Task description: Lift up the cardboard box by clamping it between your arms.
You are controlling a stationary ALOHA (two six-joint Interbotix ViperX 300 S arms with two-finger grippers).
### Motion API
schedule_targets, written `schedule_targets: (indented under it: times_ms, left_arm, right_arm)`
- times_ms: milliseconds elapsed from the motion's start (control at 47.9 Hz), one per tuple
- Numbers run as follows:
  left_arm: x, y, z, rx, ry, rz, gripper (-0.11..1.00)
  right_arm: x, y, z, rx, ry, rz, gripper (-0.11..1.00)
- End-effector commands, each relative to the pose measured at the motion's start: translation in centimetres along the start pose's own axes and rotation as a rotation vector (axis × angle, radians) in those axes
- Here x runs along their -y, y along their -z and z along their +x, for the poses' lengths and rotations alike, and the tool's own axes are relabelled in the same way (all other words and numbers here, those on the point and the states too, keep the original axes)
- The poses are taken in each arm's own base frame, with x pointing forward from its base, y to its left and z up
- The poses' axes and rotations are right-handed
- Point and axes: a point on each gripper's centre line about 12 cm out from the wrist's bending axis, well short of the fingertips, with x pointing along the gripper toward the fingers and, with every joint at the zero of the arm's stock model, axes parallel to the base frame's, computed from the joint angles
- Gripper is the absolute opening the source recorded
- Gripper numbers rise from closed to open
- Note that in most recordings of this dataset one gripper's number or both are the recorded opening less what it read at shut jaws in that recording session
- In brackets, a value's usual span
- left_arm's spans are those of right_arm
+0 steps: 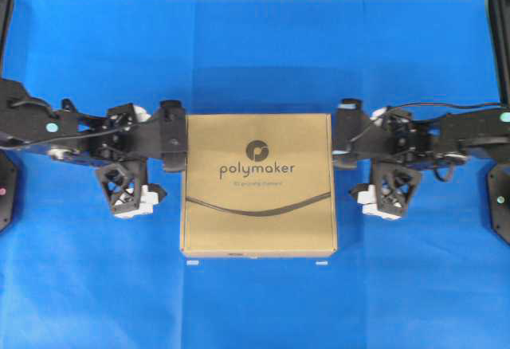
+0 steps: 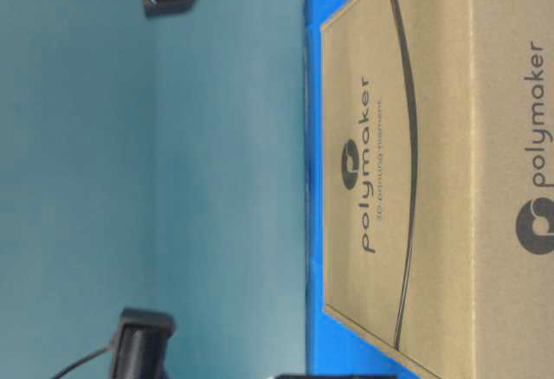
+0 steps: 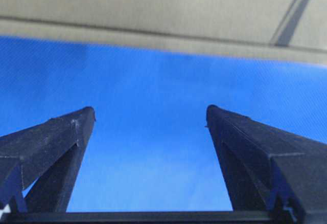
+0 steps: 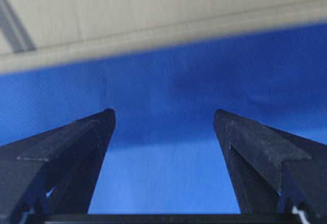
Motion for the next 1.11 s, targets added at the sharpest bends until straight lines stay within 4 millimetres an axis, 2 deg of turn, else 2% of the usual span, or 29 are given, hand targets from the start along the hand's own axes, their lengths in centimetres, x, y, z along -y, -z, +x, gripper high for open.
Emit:
schedule_targets:
  times_ms: [0,167,376,710,939,1085]
  left_arm:
    - [0.3,-0.8,-2.2,0.072,0.008,0.005,0.86]
    - [0.4,-1.8,-6.6,0.245,0.015,0.013,0.86]
    - [0.4,-1.6,-9.5,0.456,0.028,0.005,0.86]
    - [0.6,-0.6,-12.8,0.649,0.047,0.002,0.86]
    - [1.1,-0.9,-14.6,0.782,0.074,0.014,0.86]
    - [1.2,-1.1,-15.0,0.817,0.080,0.014,0.86]
  right_arm:
    - [0.0,-0.4,-2.2,0.095,-0.007,0.027,0.98]
    - [0.1,0.0,-5.3,0.274,-0.018,0.039,0.98]
    - [0.2,0.3,-7.8,0.441,-0.030,0.036,0.98]
    - [0.1,0.8,-12.2,0.646,-0.046,0.034,0.98]
    - [0.2,1.3,-15.7,0.786,-0.058,0.035,0.98]
    - [0.5,2.5,-16.2,0.826,-0.050,0.046,0.98]
